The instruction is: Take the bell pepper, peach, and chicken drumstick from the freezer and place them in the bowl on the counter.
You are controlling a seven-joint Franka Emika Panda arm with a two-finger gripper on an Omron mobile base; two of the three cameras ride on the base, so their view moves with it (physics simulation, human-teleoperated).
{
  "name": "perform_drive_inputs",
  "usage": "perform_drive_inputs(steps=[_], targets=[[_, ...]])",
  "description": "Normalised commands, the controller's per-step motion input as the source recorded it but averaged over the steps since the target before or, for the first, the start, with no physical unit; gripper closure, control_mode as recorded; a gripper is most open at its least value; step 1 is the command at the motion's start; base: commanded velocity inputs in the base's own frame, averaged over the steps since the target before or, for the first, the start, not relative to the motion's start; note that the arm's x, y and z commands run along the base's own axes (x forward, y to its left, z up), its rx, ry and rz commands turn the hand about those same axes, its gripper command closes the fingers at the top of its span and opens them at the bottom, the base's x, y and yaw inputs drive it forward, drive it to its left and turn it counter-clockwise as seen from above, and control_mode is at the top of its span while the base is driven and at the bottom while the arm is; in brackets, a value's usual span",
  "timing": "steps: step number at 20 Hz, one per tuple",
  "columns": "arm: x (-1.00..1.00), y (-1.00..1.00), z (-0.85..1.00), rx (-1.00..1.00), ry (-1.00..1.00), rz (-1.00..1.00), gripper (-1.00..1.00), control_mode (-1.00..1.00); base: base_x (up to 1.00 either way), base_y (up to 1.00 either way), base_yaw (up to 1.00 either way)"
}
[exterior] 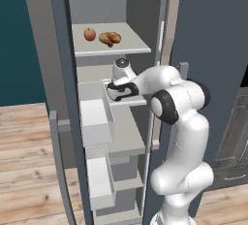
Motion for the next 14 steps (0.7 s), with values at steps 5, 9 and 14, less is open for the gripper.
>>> perform_drive_inputs(steps=[5, 9, 14], targets=[[0.39, 0.03, -0.01, 0.0, 0.0, -0.03, 1.0, -1.0, 0.0, 0.0, 0.0], [0.41, 0.0, -0.09, 0.0, 0.0, -0.03, 1.0, -1.0, 0.0, 0.0, 0.0], [-0.27, 0.0, -0.03, -0.02, -0.03, 0.0, 1.0, -1.0, 0.0, 0.0, 0.0]])
